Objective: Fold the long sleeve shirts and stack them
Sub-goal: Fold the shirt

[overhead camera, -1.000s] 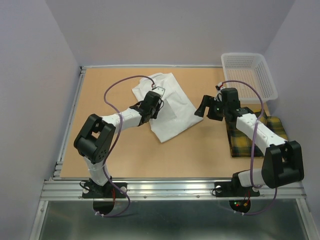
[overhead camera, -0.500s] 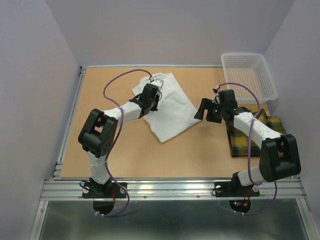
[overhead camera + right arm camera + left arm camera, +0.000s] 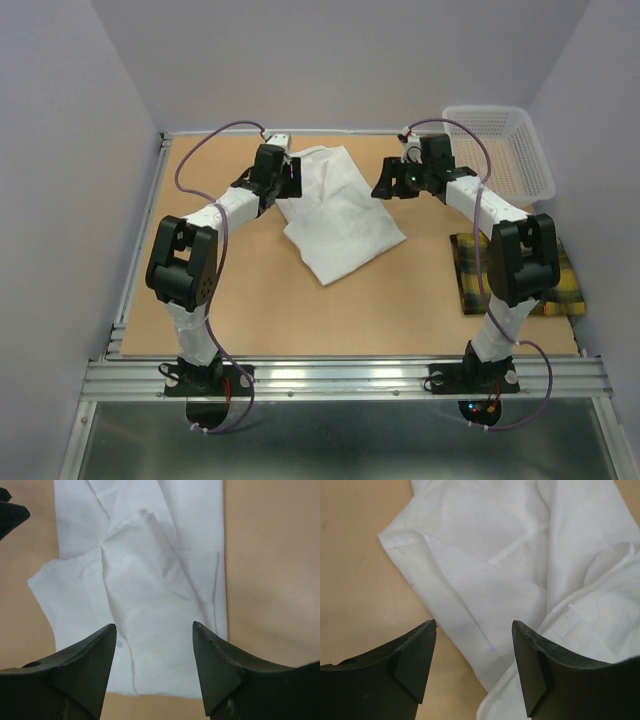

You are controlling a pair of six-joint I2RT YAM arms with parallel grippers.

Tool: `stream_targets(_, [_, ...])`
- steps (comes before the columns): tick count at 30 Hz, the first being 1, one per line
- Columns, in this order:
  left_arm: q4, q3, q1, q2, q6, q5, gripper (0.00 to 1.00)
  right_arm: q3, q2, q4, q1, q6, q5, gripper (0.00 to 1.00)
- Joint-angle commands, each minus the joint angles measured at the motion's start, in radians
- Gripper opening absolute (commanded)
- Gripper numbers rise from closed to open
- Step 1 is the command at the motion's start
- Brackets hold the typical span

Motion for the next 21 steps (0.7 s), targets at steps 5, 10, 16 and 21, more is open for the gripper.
stream_targets(5, [0.025,0.159,0.065,0.103,-0.057,0.116,0.73,0.331,0.263,0.027,0.025,-0.078,-0.132,0.63])
stream_targets(10, [0.028,0.181,0.083,0.169,-0.072,0.144,0.71,0.449,0.384,0.027,0.049,-0.076,-0.155,0.62])
stream_targets(16, [0.037,0.158,0.089,0.21,-0.086,0.144,0.7,0.541,0.498,0.03,0.065,-0.064,-0.166,0.61])
stream_targets(21, [0.049,0.126,0.1,0.226,-0.102,0.154,0.7,0.56,0.536,0.03,0.066,-0.059,-0.178,0.45])
